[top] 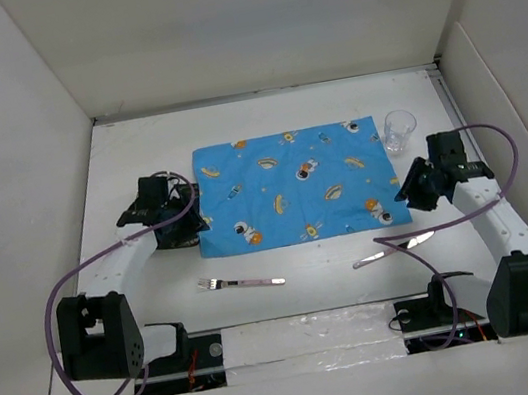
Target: Set the dinner table for one person
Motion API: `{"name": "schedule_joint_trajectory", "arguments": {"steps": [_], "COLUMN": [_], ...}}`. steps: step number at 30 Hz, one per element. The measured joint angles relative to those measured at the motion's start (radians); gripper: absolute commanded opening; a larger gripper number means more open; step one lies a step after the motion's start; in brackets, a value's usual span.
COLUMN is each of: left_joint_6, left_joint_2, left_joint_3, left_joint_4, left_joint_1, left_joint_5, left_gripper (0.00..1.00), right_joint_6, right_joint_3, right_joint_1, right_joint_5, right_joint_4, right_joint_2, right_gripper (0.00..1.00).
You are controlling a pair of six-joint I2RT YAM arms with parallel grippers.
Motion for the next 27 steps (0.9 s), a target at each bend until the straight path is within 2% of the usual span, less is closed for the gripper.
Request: {"name": "schedule_joint_trajectory", "arguments": {"steps": [5,8,9,10,14,19,27], "left_joint_6": [0.005,0.012,0.016,0.016,0.002,-0.070,-0.216], "left_joint_2": [-0.021,-0.059,-0.074,-0.089,-0.138,-0.162,-0.202], "left_joint_3": [0.143,0.223,0.244,0.259,0.262,0.157,-0.047], "left_joint_4": [-0.051,-0.055,-0.055,-0.054,-0.055,-0.047,-0.041], "left_joint_1": [0.000,0.000,0.000,0.000,0.024,0.166,0.375], "left_joint_5": [-0.029,-0.066,-0.085,-0.106,-0.169,-0.196,-0.136], "left_gripper": [0.36,0.22,0.19,0.13,0.06,0.38,0.46], "right_joint_6": [-0.011,-0.020,-0.020,-0.019,0.003,0.018,0.018], "right_joint_3": [0.047,0.084,0.093,0.100,0.118,0.140,0.139], "right_joint_1": [0.000,0.007,0.014,0.026,0.148,0.331,0.482], "right_joint_5": [0.000,-0.014,-0.024,-0.039,-0.065,-0.050,-0.048], "right_joint_4": [-0.032,-0.033,-0.027,-0.018,0.019,0.041,0.058], "right_joint_2": [-0.018,-0.060,-0.077,-0.094,-0.110,-0.055,-0.042], "right_gripper": [0.45,0.16,0.03,0.00,0.00,0.03,0.28]}}
